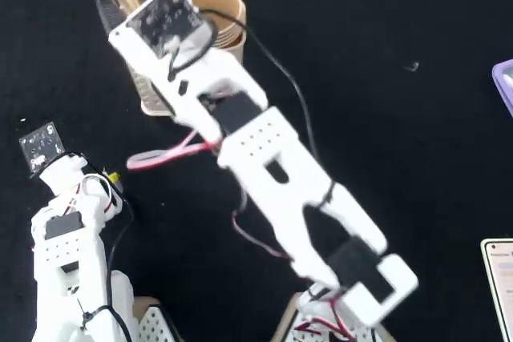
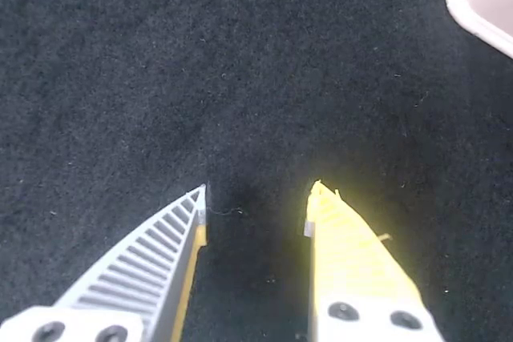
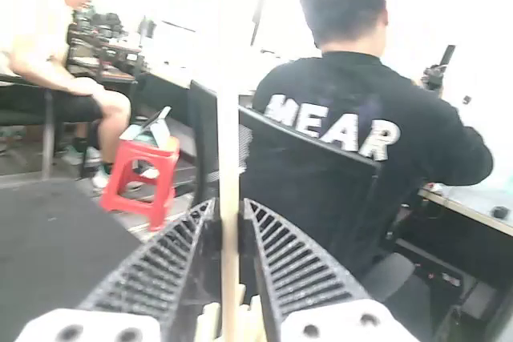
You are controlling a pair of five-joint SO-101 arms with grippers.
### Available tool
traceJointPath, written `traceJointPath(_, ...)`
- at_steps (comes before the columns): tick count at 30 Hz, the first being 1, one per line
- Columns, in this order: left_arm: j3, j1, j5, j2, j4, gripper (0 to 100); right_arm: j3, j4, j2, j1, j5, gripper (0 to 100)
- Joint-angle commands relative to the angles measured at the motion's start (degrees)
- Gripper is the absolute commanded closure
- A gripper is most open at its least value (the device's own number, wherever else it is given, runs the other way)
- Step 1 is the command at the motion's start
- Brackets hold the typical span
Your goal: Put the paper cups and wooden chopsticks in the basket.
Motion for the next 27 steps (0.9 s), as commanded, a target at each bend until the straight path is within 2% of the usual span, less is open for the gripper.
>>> traceJointPath(1, -0.5, 0.5, 0.2, -0.9, -0.9, 79, -8.0, -1.7, 4.8, 1.8, -0.4, 98.8)
traceJointPath(6, -0.5, 0.5, 0.2, -0.9, -0.9, 79, -12.4, -1.4, 12.3, 2.6, -0.4, 98.6)
traceJointPath(9, -0.5, 0.5, 0.2, -0.9, -0.9, 79, -15.4, 3.5, 15.4, 2.6, -0.4, 98.0)
traceJointPath(13, -0.5, 0.5, 0.2, -0.9, -0.9, 79, -20.4, 8.4, 18.2, 2.7, -0.4, 89.9)
traceJointPath(18, -0.5, 0.5, 0.2, -0.9, -0.9, 79, -26.9, 15.6, 17.6, 2.5, -0.4, 92.9)
traceJointPath(22, -0.5, 0.5, 0.2, -0.9, -0.9, 79, -31.3, 27.5, 12.2, 2.5, -0.4, 93.8)
traceJointPath(27, -0.6, 0.5, -0.2, -0.9, -0.5, 79, -32.7, 51.0, 0.7, 2.5, -0.4, 93.8)
